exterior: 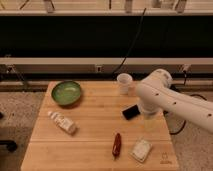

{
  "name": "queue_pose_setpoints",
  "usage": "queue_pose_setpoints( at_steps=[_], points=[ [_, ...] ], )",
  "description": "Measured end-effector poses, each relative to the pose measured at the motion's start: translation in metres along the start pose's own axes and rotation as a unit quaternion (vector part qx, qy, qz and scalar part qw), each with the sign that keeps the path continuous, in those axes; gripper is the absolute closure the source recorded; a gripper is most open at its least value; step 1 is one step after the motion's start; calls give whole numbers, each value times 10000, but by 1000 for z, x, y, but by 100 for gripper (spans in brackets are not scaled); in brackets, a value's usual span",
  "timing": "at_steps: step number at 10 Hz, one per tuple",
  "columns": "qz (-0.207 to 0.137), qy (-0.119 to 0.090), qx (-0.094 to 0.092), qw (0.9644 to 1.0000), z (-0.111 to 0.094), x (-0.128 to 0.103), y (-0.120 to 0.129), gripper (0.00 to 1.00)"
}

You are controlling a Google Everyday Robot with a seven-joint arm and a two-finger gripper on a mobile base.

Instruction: Place the pepper in the ceramic bowl

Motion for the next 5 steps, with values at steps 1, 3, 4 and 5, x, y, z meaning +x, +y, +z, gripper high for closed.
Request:
queue_pose_setpoints(
  at_steps=[1, 3, 4, 5],
  points=[
    [-116, -9, 3, 9999, 1, -9, 0, 20],
    [-322, -27, 4, 9995, 3, -19, 1, 20],
    [-495, -43, -10, 9988, 6, -24, 4, 20],
    [-646, -56, -15, 9979, 8, -29, 5, 20]
  ],
)
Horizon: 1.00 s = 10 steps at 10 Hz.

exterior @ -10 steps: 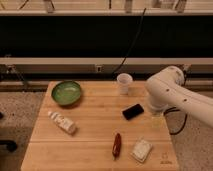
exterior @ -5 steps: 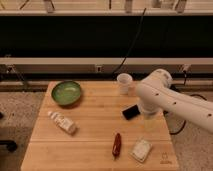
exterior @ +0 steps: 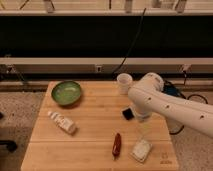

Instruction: Place the pepper in the ceramic bowl

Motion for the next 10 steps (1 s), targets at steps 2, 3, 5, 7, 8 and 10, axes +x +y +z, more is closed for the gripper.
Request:
queue_pose_setpoints(
  at_steps=[2, 3, 5, 7, 8, 10],
  points=[
    [-283, -22, -10, 9996, 3, -9, 1, 20],
    [-405, -30, -13, 9992, 5, -14, 1, 20],
    [-677, -40, -30, 9977, 9, -21, 3, 20],
    [-940, -36, -48, 9956, 12, -26, 6, 20],
    [-1072, -20, -55, 9942, 14, -30, 6, 20],
    [-1355, 9, -109, 9907, 16, -37, 9, 20]
  ],
)
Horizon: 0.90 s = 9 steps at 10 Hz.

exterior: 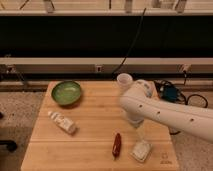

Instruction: Place the pepper in the ceramic bowl

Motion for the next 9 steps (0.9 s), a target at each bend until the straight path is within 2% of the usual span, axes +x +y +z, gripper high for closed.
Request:
queue_pose_setpoints(
  at_steps=[5, 9],
  points=[
    [-508, 79, -132, 9986, 7, -10, 2, 20],
    [-932, 89, -193, 9954, 20, -20, 4, 20]
  ],
)
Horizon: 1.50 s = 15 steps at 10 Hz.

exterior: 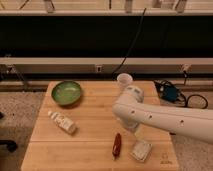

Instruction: Place the pepper in the ceramic bowl

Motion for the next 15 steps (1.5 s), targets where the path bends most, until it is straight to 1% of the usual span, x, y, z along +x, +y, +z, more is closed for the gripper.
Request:
queue_pose_setpoints(
  at_steps=[1, 2, 4, 5, 7, 10, 12, 15],
  points=[
    [-58, -4, 5, 10000, 2, -1, 0, 20],
    [-165, -11, 19, 9999, 11, -4, 0, 20],
    [-304, -30, 38, 9995, 22, -9, 0, 20],
    [-385, -39, 64, 9992, 24, -11, 0, 20],
    [-491, -44, 48, 9988, 28, -13, 2, 20],
    [-563, -113, 104, 9983, 43, -23, 1, 20],
    [-668, -148, 133, 9976, 47, -29, 1, 20],
    [-731, -197, 165, 9970, 53, -34, 2, 20]
  ],
)
